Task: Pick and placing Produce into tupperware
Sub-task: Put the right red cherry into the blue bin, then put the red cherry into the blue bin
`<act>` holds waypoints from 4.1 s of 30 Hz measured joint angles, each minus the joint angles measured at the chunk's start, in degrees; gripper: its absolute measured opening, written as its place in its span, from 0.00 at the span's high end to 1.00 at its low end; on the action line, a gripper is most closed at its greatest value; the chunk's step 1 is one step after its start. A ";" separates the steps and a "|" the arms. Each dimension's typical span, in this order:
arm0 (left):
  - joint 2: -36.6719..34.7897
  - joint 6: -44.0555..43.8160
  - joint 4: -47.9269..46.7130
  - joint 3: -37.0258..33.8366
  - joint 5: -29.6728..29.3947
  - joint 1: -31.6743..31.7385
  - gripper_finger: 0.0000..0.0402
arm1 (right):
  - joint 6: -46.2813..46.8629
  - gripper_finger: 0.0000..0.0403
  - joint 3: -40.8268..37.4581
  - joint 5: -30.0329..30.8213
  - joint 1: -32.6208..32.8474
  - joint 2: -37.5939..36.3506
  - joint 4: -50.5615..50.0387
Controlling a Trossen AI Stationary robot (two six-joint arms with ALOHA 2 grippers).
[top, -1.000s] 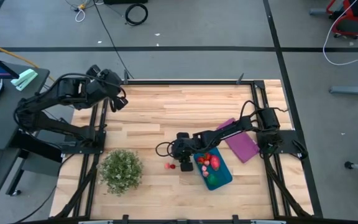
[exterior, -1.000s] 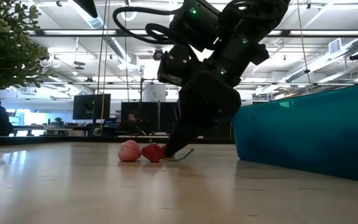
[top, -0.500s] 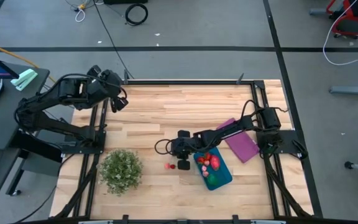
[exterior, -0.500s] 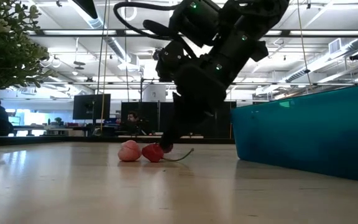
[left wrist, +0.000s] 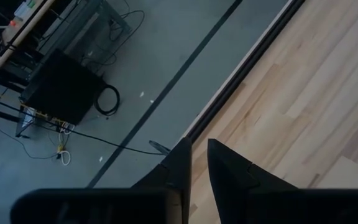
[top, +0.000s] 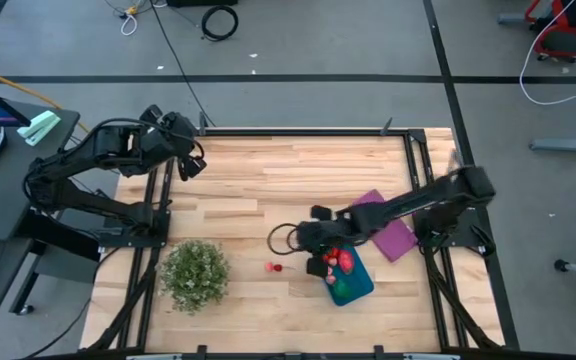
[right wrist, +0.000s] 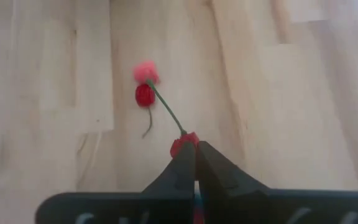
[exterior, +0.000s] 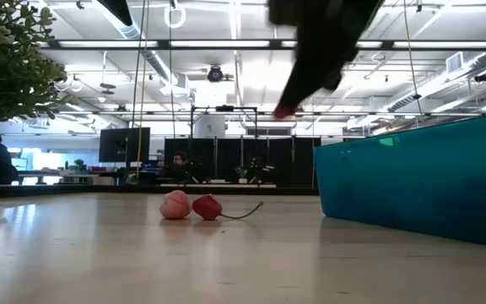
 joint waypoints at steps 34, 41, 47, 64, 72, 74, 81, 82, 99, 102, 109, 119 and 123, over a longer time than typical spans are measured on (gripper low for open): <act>0.00 -0.25 -0.07 0.00 0.02 -0.02 0.88 | 19.57 0.66 -3.48 4.99 10.17 2.09 -14.93; 0.00 -0.25 -0.04 0.00 0.02 -0.02 0.88 | 19.17 0.59 -3.48 8.51 9.37 -3.54 -12.06; 0.00 -0.25 0.00 0.00 0.02 0.00 0.87 | 4.68 0.59 -3.43 10.45 9.06 -5.07 2.43; 0.02 -0.25 0.24 0.00 0.00 0.00 0.89 | -5.26 0.51 0.57 -6.93 0.82 14.99 23.95; 0.04 -0.23 0.40 0.00 0.03 -0.02 0.89 | -8.48 0.51 10.37 -12.41 -0.47 21.76 14.96; 0.02 -0.25 0.42 0.00 0.00 0.00 0.89 | -8.15 0.51 12.35 -12.46 -0.82 22.84 10.76; 0.01 -0.23 0.47 0.00 0.02 0.00 0.90 | -7.00 0.51 13.07 -13.28 -1.23 23.60 9.28; 0.01 -0.24 0.50 0.00 0.02 0.00 0.90 | -6.95 0.51 13.07 -13.30 -1.32 23.79 9.33; 0.02 -0.23 0.68 0.00 0.00 -0.01 0.92 | -9.44 0.52 13.31 -12.88 -1.95 26.49 10.03; 0.02 -0.23 0.68 0.00 0.00 0.00 0.91 | -10.00 0.56 13.26 -12.25 -1.95 26.32 10.09; 0.02 -0.23 0.67 0.00 0.02 0.00 0.90 | -10.58 0.75 13.07 -9.97 -1.91 25.88 9.73; 0.02 -0.18 0.60 0.00 0.02 0.00 0.93 | -4.61 0.89 12.94 -5.66 -1.30 17.34 -6.61; 0.02 -0.18 0.61 0.00 0.03 -0.01 0.91 | 0.42 0.87 12.99 1.87 0.53 9.89 -14.71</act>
